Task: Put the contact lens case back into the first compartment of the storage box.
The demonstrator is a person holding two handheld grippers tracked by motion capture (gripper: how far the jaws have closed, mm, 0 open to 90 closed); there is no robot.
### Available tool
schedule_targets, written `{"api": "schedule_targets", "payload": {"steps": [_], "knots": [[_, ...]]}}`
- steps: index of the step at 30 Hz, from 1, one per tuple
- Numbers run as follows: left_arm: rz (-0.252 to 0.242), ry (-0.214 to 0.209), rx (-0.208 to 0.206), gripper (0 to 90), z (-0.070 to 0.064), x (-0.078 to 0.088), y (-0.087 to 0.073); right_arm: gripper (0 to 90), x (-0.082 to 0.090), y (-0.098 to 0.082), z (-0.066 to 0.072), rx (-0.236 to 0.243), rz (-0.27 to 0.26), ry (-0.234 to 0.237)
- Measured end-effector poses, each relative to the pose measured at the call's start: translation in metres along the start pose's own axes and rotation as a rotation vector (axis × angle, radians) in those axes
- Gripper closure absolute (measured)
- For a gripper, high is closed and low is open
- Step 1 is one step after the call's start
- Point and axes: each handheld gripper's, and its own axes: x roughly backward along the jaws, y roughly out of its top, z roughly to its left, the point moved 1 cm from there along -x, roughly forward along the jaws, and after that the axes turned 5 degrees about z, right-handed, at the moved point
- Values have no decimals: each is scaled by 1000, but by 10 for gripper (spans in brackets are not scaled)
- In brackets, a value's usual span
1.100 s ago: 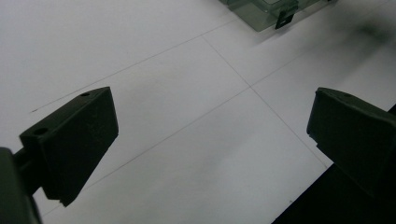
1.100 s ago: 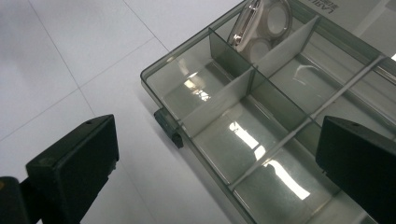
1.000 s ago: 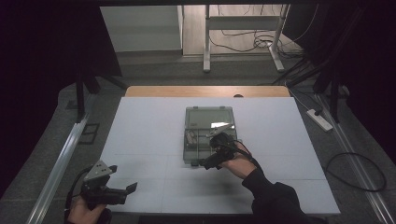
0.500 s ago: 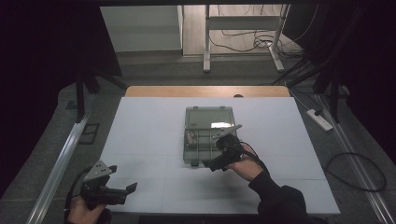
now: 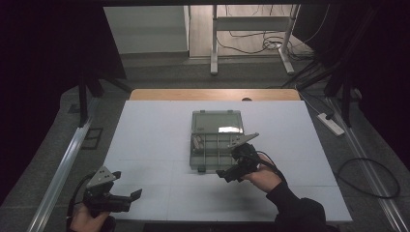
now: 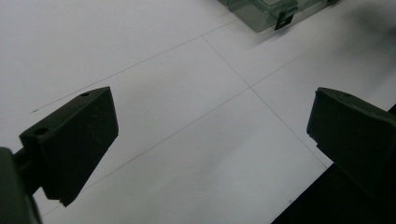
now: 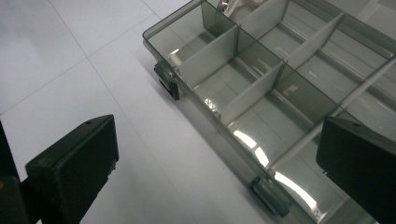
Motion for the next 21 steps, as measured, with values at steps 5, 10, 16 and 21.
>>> {"api": "schedule_targets", "payload": {"steps": [5, 10, 16, 21], "knots": [[0, 0, -1, 19, 0, 0, 0, 0, 8, -5, 0, -8, -11, -6], [-1, 0, 0, 19, 0, 0, 0, 0, 14, -9, -2, -18, -23, -11], [-1, 0, 0, 19, 0, 0, 0, 0, 21, -17, -6, -38, -26, -15], [0, 0, -1, 19, 0, 0, 0, 0, 26, -25, -11, -44, -18, -25]]}}
